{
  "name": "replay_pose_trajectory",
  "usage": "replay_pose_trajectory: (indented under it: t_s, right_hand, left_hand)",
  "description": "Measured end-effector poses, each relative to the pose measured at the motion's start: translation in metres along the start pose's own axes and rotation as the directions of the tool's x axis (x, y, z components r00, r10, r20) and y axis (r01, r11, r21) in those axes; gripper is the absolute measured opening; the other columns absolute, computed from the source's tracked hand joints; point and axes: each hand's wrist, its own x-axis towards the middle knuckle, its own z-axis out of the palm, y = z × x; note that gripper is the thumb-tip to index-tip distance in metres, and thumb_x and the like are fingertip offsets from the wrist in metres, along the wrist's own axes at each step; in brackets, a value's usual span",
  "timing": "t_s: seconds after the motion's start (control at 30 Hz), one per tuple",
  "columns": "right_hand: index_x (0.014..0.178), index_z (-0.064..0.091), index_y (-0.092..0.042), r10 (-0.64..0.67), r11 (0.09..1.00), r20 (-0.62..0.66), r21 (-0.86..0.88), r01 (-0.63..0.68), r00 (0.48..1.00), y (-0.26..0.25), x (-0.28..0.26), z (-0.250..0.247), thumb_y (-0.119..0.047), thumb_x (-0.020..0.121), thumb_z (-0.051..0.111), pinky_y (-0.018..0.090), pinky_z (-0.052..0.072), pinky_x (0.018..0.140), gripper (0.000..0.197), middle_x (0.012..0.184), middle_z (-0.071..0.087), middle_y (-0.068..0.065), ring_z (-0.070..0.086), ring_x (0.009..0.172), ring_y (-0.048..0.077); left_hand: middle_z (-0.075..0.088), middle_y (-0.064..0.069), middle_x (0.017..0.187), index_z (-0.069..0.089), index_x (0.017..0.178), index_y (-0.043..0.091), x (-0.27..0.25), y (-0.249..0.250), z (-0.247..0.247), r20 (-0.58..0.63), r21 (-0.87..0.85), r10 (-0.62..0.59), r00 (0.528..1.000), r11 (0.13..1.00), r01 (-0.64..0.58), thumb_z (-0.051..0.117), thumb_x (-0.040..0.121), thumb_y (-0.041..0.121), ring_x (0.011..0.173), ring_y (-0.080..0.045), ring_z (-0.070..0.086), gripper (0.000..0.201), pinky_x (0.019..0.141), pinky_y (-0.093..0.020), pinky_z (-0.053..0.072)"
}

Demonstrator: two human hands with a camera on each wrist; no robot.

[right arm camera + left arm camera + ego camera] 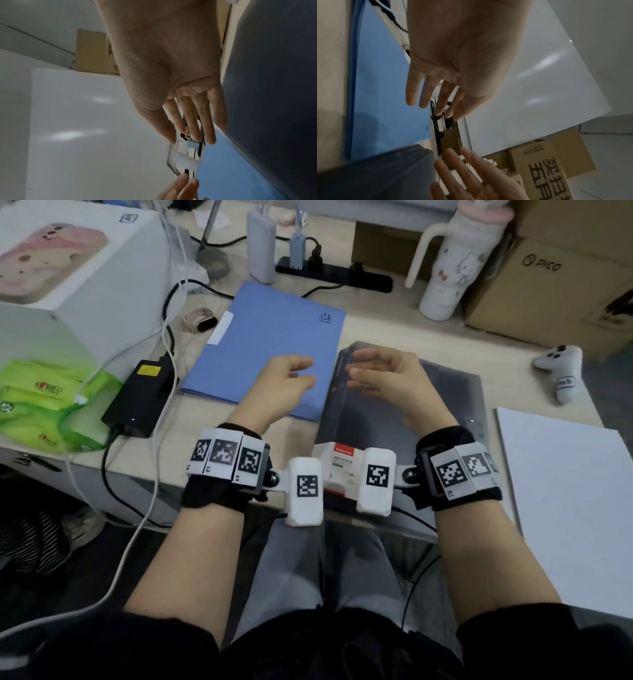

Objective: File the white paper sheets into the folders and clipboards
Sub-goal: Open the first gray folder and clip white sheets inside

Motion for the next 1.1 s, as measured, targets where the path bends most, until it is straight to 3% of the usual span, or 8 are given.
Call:
replay_pose_trajectory:
  t_s: [0.13,0.23,0.33,0.5,0.63,0.77,0.9,1.1]
  right_hand:
    - [0.115,0.061,-0.005,-0.037,0.999,-0.073,-0.042,0.034,0.997,0.009,-0.021,-0.026,-0.006,0.086,0.064,0.021,0.05,0.076,0.029,0.103,0.069,0.011,0.066,0.081,0.018]
    - [0.106,0.064,-0.015,-0.036,0.994,-0.148,-0.105,0.021,0.988,0.023,-0.032,-0.044,-0.011,0.082,0.068,0.025,0.05,0.084,0.025,0.101,0.072,0.008,0.068,0.093,0.019]
    - [0.105,0.066,-0.015,-0.015,0.988,-0.242,-0.154,-0.023,0.97,0.038,-0.043,-0.06,-0.012,0.079,0.07,0.029,0.05,0.086,0.026,0.106,0.071,0.01,0.065,0.1,0.017]
    - [0.128,0.056,-0.008,0.054,0.93,-0.387,-0.315,-0.188,0.92,0.06,-0.063,-0.088,-0.016,0.083,0.068,0.028,0.039,0.104,0.048,0.134,0.055,0.009,0.05,0.126,0.022]
    - [0.141,0.039,-0.01,0.169,0.852,-0.388,-0.405,-0.332,0.906,0.074,-0.079,-0.104,-0.025,0.083,0.068,0.039,0.029,0.112,0.067,0.143,0.044,0.012,0.036,0.136,0.03]
    - [0.141,0.037,-0.007,0.25,0.886,-0.365,-0.288,-0.364,0.897,0.089,-0.09,-0.109,-0.023,0.081,0.072,0.04,0.032,0.112,0.071,0.145,0.042,0.012,0.039,0.134,0.029]
    - [0.138,0.042,-0.005,0.26,0.923,-0.366,-0.177,-0.341,0.894,0.095,-0.097,-0.109,-0.018,0.082,0.071,0.037,0.036,0.11,0.065,0.143,0.045,0.011,0.044,0.131,0.025]
    - [0.137,0.045,-0.005,0.265,0.932,-0.402,-0.126,-0.34,0.877,0.098,-0.104,-0.119,-0.018,0.083,0.07,0.038,0.036,0.111,0.061,0.141,0.047,0.013,0.045,0.131,0.026]
  left_hand:
    - [0.053,-0.001,0.136,0.052,0.132,0.012,-0.015,0.007,0.026,0.03,-0.036,0.005,1.0,0.999,-0.004,0.051,0.094,0.013,0.124,-0.016,0.05,0.038,0.107,-0.03,0.038]
    - [0.053,-0.003,0.137,0.051,0.132,0.012,-0.024,0.007,0.046,0.044,-0.024,-0.024,0.999,0.999,0.025,0.052,0.093,0.014,0.126,-0.016,0.049,0.039,0.103,-0.026,0.036]
    - [0.048,-0.007,0.142,0.047,0.137,0.012,-0.029,0.004,0.064,0.022,0.008,-0.068,0.997,0.998,0.068,0.053,0.092,0.014,0.131,-0.019,0.044,0.045,0.11,-0.031,0.035]
    - [0.043,-0.011,0.145,0.038,0.141,0.007,-0.039,-0.004,0.083,-0.068,0.083,-0.1,0.993,0.991,0.105,0.051,0.09,0.012,0.131,-0.025,0.045,0.053,0.109,-0.033,0.036]
    - [0.045,-0.011,0.144,0.035,0.143,0.008,-0.045,-0.012,0.092,-0.078,0.075,-0.134,0.988,0.987,0.14,0.052,0.088,0.015,0.13,-0.027,0.046,0.058,0.109,-0.04,0.038]
    - [0.041,-0.01,0.147,0.031,0.145,0.012,-0.049,-0.015,0.098,-0.104,0.1,-0.141,0.985,0.983,0.151,0.051,0.089,0.016,0.134,-0.028,0.04,0.06,0.112,-0.041,0.033]
    - [0.042,-0.008,0.147,0.029,0.146,0.015,-0.051,-0.015,0.104,-0.083,0.056,-0.161,0.983,0.985,0.166,0.05,0.087,0.018,0.131,-0.029,0.045,0.062,0.109,-0.046,0.038]
    - [0.051,-0.004,0.139,0.036,0.142,0.02,-0.05,-0.021,0.115,-0.078,0.007,-0.17,0.982,0.985,0.172,0.046,0.069,0.028,0.122,-0.028,0.053,0.074,0.103,-0.046,0.045]
